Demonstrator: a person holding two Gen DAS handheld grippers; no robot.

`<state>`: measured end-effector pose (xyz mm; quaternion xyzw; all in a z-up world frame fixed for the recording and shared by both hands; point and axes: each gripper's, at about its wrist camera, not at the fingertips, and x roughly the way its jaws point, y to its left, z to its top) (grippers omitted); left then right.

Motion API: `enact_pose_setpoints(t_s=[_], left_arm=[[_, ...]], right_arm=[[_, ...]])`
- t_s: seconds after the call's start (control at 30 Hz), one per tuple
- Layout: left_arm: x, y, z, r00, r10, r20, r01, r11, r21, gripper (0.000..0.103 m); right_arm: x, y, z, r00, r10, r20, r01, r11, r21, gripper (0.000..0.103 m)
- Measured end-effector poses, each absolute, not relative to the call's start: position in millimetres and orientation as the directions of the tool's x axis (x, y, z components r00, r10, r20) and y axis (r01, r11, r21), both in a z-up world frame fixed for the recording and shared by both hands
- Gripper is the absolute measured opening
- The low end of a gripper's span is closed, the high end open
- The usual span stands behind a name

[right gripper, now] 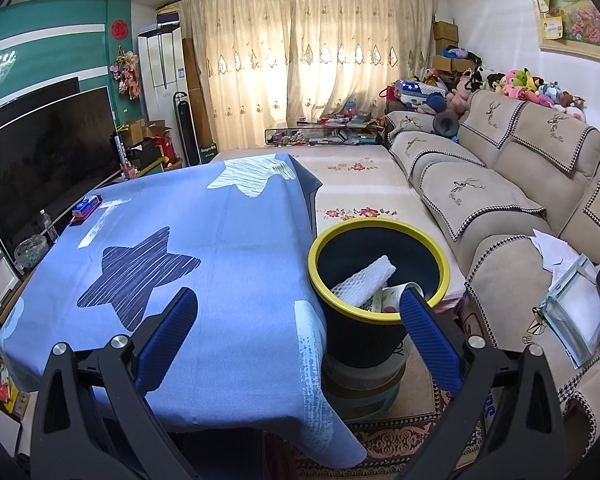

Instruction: Collect trash

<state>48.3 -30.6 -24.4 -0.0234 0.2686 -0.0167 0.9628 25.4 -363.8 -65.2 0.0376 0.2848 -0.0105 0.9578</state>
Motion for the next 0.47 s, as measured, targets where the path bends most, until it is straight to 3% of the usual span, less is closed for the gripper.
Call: enact_pose_setpoints(t_s=[0.17,0.47], left_arm=[[58.6,-28.1,-24.1,0.852,-0.078,-0.517,0.043,0.996,-0.08,0.098],[154.0,4.2,-54.0,0.793,0.052,-0.607,-0.058,0.998,0.01,0.098]], right_arm=[[27.1,-363.2,-65.6,0.836,0.0,-0.549,0.043,0.997,0.065,0.096],[89.4,-324.3,-75.8,0.806,0.078,-0.586,-0.057,0.997,0.054,0.096]])
